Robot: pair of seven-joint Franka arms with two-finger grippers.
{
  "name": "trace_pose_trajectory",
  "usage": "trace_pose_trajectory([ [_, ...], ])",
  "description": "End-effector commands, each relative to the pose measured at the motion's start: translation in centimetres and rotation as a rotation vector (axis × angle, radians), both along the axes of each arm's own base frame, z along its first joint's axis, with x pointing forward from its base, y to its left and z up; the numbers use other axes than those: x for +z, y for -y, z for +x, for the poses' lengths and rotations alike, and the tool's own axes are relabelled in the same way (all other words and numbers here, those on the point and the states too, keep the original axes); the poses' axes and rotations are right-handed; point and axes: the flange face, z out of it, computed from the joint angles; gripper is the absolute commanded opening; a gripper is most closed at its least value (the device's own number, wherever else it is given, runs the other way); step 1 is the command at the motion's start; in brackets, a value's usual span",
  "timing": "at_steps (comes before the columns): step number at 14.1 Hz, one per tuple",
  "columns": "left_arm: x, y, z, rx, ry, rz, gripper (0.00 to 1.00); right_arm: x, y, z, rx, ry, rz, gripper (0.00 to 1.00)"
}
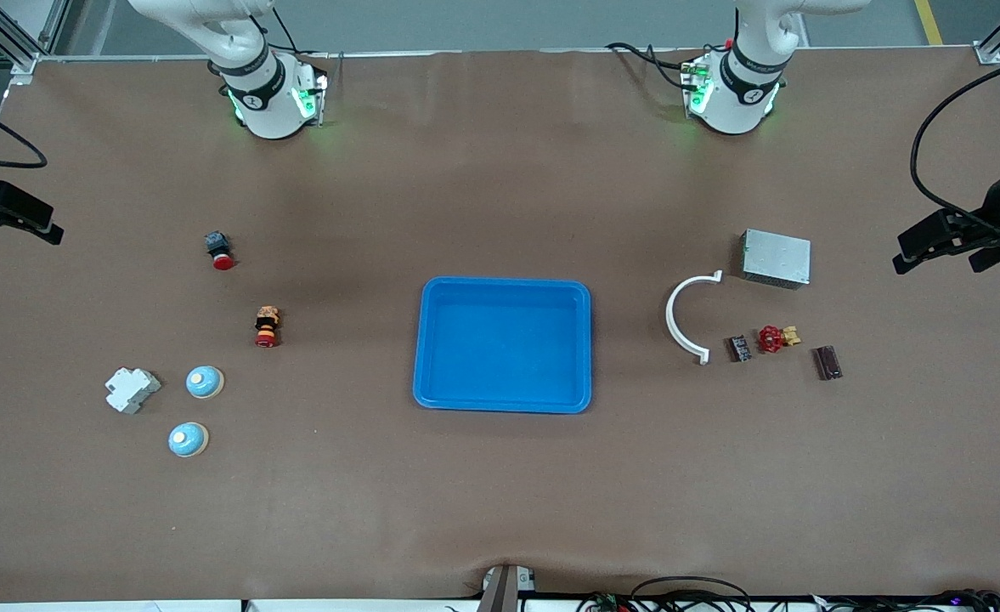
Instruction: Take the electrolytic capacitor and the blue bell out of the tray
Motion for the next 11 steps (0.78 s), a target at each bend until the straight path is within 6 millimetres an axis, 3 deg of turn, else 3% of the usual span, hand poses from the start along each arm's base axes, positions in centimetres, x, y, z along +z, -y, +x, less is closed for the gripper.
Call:
trace_pose_trajectory([
  [1, 1.1, 0.2, -1.7, -0.006, -0.002, -0.023, 1.00, 0.5, -0.2, -0.8, 0.013, 0.009, -0.021, 1.00],
  [5, 1.9, 0.6, -2.9, -0.018, -0.024, 0.012, 1.00, 0.4, -0.2, -0.8, 0.013, 0.009, -0.021, 1.00],
  [11, 1.7, 1.0, -3.0, -0.034, -0.036, 0.042, 1.00, 0.3, -0.2, -0.7, 0.013, 0.009, -0.021, 1.00],
])
